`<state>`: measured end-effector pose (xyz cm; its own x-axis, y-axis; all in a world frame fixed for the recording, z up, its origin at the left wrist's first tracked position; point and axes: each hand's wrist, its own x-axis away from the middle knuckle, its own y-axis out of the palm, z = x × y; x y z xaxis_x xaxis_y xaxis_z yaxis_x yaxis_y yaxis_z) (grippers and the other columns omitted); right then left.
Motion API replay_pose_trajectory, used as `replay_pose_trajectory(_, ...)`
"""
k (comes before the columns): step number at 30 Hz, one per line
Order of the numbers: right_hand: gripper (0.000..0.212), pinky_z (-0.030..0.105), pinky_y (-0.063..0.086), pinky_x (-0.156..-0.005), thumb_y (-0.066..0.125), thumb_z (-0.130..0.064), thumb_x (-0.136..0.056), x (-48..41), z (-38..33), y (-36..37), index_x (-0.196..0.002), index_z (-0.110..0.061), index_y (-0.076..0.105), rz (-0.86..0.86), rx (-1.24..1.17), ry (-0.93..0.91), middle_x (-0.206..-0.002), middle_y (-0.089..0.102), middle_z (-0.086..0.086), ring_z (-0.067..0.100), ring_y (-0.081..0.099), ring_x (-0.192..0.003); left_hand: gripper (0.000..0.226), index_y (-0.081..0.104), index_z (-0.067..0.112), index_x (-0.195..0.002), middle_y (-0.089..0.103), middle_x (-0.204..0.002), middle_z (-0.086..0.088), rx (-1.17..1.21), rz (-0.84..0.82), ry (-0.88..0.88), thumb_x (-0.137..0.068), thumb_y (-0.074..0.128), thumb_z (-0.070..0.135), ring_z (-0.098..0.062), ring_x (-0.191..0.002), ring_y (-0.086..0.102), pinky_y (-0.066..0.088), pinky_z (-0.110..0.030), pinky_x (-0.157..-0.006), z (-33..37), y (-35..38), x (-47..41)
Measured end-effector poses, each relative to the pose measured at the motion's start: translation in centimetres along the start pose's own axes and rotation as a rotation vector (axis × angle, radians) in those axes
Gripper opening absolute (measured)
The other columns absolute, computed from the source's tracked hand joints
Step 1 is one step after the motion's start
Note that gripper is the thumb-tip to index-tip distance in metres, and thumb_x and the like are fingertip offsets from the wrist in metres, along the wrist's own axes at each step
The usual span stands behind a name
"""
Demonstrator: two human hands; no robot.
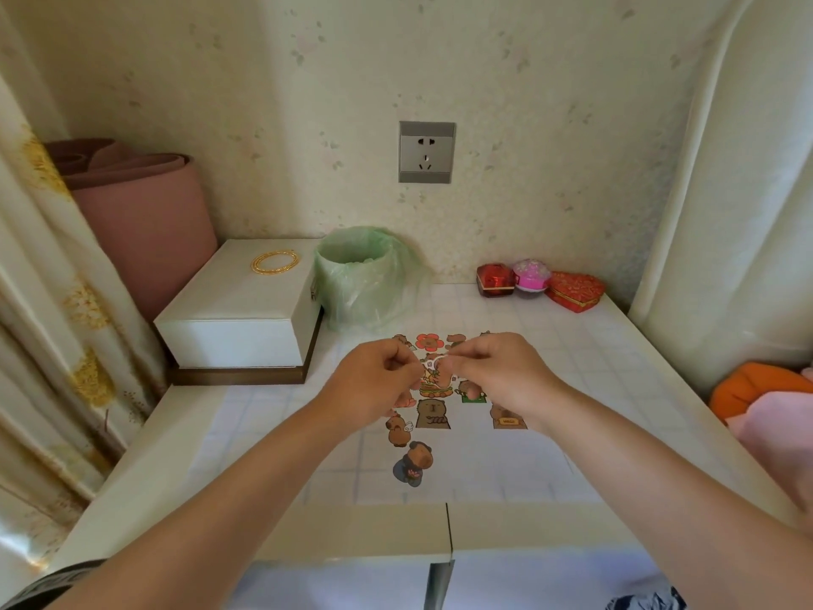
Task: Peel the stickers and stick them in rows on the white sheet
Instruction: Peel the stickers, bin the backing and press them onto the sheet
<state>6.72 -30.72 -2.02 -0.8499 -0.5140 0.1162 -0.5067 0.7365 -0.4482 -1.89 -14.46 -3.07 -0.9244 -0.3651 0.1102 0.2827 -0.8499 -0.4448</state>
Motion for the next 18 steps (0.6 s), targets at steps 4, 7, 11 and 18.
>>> replay_pose_trajectory(4,0.012,0.017,0.04,-0.051,0.078,-0.028,-0.084,0.9,0.6,-0.3,-0.076,-0.02,0.08,-0.063,0.071,0.01,-0.083,0.076,-0.005,0.01,0.056,-0.053,0.012,0.069,0.009,-0.089,0.074,-0.079,-0.005,-0.025,-0.059,-0.02,-0.094,0.062,0.017,-0.015,-0.059,0.061,0.05,-0.021,-0.053,-0.3,0.2,0.8)
replay_pose_trajectory(7,0.01,0.026,0.042,-0.056,0.084,-0.026,-0.078,1.3,0.9,-0.4,-0.072,-0.02,0.08,-0.049,0.021,0.085,-0.076,0.075,-0.003,0.013,0.054,-0.049,0.013,0.072,0.016,-0.086,0.076,-0.079,0.004,-0.062,-0.099,-0.07,-0.092,0.064,0.024,-0.013,-0.061,0.064,0.051,-0.024,-0.059,-0.9,0.5,1.0)
replay_pose_trajectory(11,0.01,0.02,0.029,-0.044,0.085,-0.023,-0.076,1.9,1.6,-0.5,-0.078,-0.017,0.077,-0.057,0.054,0.201,-0.066,0.074,-0.003,0.011,0.049,-0.047,0.018,0.077,0.017,-0.087,0.077,-0.081,0.008,-0.111,-0.183,-0.165,-0.094,0.063,0.026,-0.007,-0.064,0.062,0.047,-0.017,-0.054,-1.2,0.9,1.3)
replay_pose_trajectory(18,0.008,0.019,0.025,-0.041,0.084,-0.021,-0.078,2.6,2.9,-0.2,-0.077,-0.015,0.078,-0.052,0.073,0.33,-0.068,0.074,-0.004,0.014,0.047,-0.051,0.02,0.072,0.031,-0.106,0.073,-0.095,0.013,-0.482,-0.098,-0.059,-0.087,0.066,0.03,-0.012,-0.098,0.065,0.051,-0.034,-0.095,-2.7,0.4,0.7)
